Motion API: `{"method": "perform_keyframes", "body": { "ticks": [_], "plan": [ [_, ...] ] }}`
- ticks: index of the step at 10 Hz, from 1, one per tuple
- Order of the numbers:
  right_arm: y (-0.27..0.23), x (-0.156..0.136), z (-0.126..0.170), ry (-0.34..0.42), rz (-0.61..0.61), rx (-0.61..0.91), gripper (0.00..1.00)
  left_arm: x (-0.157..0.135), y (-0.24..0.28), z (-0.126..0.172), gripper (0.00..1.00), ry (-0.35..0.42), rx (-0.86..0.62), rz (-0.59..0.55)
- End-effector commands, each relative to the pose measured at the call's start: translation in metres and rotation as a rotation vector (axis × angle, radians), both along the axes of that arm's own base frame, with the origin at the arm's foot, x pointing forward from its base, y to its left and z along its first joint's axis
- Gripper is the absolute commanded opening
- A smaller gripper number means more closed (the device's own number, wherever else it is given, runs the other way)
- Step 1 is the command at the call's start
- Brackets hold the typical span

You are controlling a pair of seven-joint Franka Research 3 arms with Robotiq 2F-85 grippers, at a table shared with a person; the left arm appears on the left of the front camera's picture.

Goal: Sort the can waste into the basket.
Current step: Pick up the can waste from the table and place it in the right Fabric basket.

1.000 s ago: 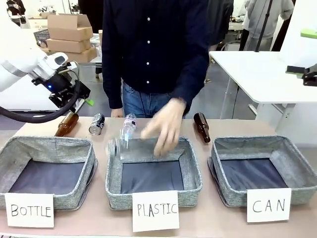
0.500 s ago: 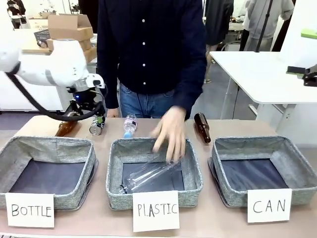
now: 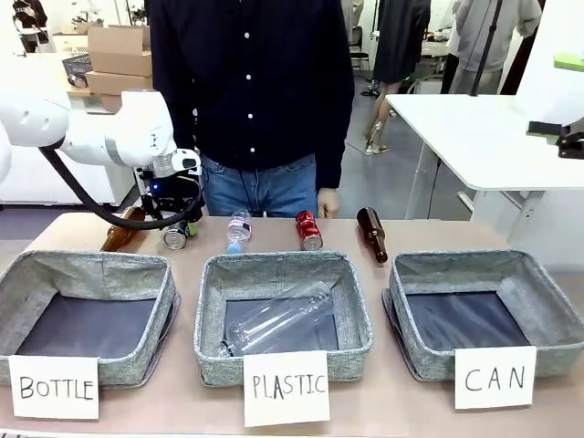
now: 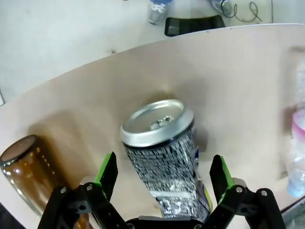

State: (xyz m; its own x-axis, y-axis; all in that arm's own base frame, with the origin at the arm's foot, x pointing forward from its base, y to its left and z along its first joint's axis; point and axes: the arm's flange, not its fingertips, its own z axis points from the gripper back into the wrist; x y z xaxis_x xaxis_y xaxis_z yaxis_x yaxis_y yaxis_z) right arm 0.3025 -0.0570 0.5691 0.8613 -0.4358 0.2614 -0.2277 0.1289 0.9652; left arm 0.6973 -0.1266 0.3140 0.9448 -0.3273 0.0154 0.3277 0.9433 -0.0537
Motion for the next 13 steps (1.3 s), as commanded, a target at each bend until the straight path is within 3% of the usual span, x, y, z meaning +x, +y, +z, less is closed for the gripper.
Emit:
{"method": "perform_keyframes", "body": {
  "ticks": [1,3,4,5,6,7,8,13],
  "plan": [
    [0.002,0.004,0.002,-0.036,-0.002,0.011,1.00,0.006,0.001,0.005,1.00,0.009,-0.038,0.009],
    [0.002,0.004,0.002,-0.036,-0.002,0.011,1.00,0.005,0.000,0.005,1.00,0.015,-0.078,0.006],
    [0.002,0.004,0.002,-0.036,-0.002,0.011,1.00,0.005,0.001,0.005,0.41,0.013,-0.079,0.022],
    [0.002,0.004,0.002,-0.036,-0.002,0.011,1.00,0.004,0.001,0.005,0.41,0.021,-0.087,0.016],
    [0.002,0.004,0.002,-0.036,-0.002,0.011,1.00,0.003,0.001,0.005,0.00,0.019,-0.089,0.014],
    [0.002,0.004,0.002,-0.036,-0.002,0.011,1.00,0.002,0.000,0.006,0.38,0.022,-0.098,0.006],
    [0.002,0.004,0.002,-0.036,-0.002,0.011,1.00,0.002,0.001,0.006,0.00,0.023,-0.104,0.003],
    [0.002,0.004,0.002,-0.036,-0.002,0.011,1.00,-0.008,0.008,0.019,0.00,-0.003,-0.164,0.020]
  ]
}}
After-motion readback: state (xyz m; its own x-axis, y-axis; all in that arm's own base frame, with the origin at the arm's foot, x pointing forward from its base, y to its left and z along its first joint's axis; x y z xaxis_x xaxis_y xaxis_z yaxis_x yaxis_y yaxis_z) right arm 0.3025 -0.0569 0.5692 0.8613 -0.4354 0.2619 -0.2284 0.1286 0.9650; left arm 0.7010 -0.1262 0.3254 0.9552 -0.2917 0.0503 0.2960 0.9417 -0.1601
